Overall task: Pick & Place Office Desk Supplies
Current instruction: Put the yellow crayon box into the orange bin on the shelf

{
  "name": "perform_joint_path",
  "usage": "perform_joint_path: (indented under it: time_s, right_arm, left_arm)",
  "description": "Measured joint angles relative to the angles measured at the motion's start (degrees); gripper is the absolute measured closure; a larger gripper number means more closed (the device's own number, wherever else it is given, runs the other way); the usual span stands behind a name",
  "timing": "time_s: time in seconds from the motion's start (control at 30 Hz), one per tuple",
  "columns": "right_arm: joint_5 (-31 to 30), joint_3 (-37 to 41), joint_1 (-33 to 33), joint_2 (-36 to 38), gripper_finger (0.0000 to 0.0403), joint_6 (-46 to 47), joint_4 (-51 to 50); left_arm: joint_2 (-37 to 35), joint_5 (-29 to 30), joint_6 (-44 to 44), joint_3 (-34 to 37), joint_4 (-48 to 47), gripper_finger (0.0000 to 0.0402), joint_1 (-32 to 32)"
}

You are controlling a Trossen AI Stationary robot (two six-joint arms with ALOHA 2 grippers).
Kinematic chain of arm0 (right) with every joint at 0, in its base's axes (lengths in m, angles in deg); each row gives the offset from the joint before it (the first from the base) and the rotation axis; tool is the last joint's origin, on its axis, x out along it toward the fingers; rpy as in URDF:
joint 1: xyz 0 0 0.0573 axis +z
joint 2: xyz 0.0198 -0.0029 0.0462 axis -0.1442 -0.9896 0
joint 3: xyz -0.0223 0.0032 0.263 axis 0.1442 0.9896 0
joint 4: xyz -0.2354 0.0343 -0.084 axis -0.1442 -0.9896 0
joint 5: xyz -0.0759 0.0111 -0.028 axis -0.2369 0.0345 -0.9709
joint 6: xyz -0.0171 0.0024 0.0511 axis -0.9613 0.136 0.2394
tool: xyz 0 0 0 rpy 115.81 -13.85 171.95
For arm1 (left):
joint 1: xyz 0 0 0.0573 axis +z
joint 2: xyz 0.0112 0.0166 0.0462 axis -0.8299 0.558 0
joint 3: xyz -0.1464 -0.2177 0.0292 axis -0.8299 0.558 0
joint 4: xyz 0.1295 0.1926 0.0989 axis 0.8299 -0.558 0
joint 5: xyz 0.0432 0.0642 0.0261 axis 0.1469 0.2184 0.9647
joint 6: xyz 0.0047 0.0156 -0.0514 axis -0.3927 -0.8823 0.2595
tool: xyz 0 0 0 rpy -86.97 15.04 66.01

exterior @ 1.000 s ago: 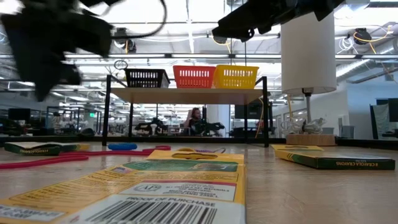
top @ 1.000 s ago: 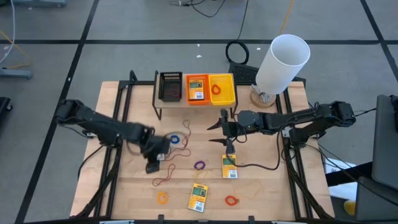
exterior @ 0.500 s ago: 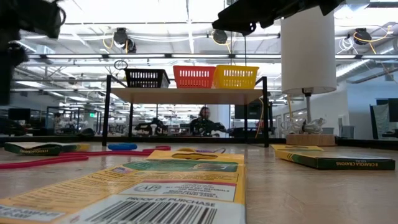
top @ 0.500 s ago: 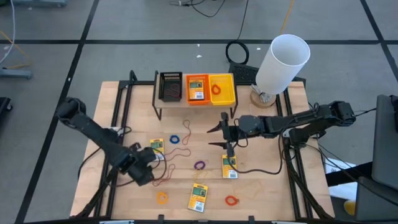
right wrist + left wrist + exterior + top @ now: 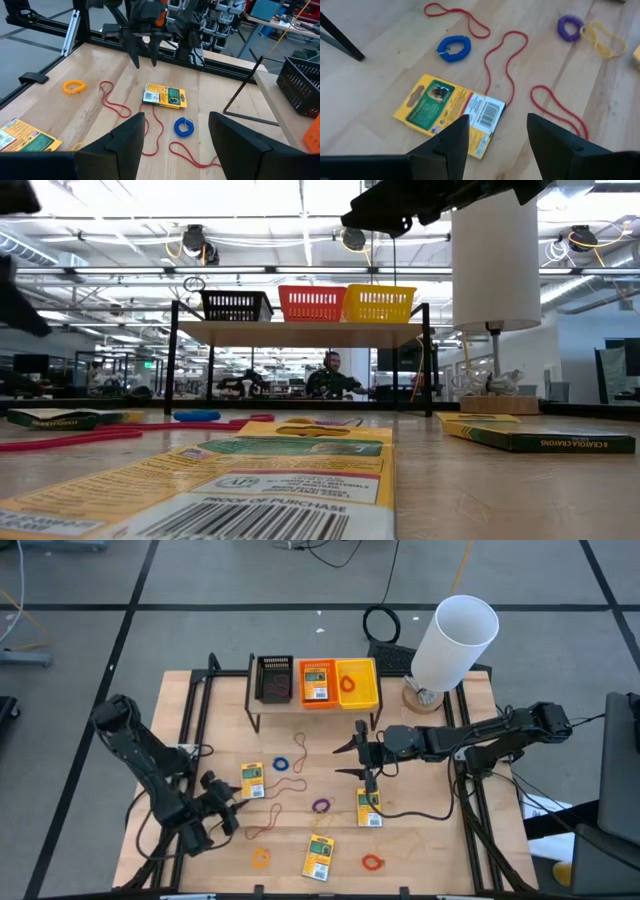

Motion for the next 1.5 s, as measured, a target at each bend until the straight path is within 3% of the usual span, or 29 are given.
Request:
perform_joint_path:
  time_s: [0.13, 0.4, 1.1, 1.3, 1.5]
  right_arm:
    - [0.0, 0.0, 0.0, 0.0, 0.0193, 0.0, 0.1]
    - [0.0, 0.0, 0.0, 0.0, 0.0193, 0.2, 0.4]
    - [0.0, 0.0, 0.0, 0.0, 0.0193, 1.7, 0.4]
    - [0.0, 0.0, 0.0, 0.0, 0.0193, 1.7, 1.5]
    - [0.0, 0.0, 0.0, 0.0, 0.0193, 1.7, 1.4]
  left_arm:
    - [0.0, 3.3, 5.9, 6.0, 6.1, 0.0213, -3.3]
    - [0.0, 3.1, 12.8, 16.5, 19.1, 0.0213, -6.0]
    - [0.0, -1.6, 32.1, 16.8, 19.4, 0.0213, -6.7]
    - [0.0, -1.9, 31.7, 16.8, 20.1, 0.0213, -5.0]
    - [0.0, -5.9, 26.4, 16.8, 22.9, 0.0213, -1.4]
